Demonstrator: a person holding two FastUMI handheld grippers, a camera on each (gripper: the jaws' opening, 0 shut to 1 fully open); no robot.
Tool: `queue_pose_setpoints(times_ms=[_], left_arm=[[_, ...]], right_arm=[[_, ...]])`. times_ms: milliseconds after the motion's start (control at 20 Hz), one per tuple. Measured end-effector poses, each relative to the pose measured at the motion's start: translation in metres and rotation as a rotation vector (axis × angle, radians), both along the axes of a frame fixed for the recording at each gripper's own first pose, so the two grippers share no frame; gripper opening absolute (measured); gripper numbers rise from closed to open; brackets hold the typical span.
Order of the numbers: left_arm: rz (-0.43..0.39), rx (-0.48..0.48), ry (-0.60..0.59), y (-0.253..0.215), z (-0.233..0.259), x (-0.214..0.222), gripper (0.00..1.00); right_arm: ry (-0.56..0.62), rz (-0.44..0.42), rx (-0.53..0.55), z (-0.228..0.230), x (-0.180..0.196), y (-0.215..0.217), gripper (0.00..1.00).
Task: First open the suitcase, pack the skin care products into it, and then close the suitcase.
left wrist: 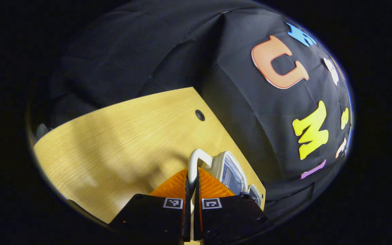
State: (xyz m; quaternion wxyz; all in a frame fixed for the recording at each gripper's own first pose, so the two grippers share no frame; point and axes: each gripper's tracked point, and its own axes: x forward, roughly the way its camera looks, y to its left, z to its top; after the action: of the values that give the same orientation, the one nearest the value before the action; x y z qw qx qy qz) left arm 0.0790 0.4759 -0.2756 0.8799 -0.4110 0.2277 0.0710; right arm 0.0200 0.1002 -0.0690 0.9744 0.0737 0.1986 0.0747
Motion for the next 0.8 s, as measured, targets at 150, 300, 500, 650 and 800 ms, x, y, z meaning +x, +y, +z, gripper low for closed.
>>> queue_pose_setpoints(times_ms=[150, 300, 500, 650, 800], left_arm=[[-0.031, 0.106, -0.063, -0.015, 0.051, 0.004, 0.05], [-0.071, 0.2, -0.131, -0.044, 0.108, 0.001, 0.05], [-0.136, 0.31, -0.22, -0.109, 0.176, -0.002, 0.05], [-0.218, 0.394, -0.291, -0.18, 0.21, -0.004, 0.05], [-0.278, 0.445, -0.3, -0.242, 0.215, -0.005, 0.04]], right_arm=[[-0.03, 0.007, 0.014, 0.008, 0.005, -0.01, 0.82], [-0.044, 0.013, 0.037, 0.011, 0.007, -0.024, 0.78], [-0.077, 0.027, 0.051, 0.017, 0.005, -0.045, 0.82], [-0.096, 0.049, 0.057, 0.022, -0.001, -0.057, 0.82], [-0.116, 0.071, 0.048, 0.021, -0.009, -0.068, 0.82]])
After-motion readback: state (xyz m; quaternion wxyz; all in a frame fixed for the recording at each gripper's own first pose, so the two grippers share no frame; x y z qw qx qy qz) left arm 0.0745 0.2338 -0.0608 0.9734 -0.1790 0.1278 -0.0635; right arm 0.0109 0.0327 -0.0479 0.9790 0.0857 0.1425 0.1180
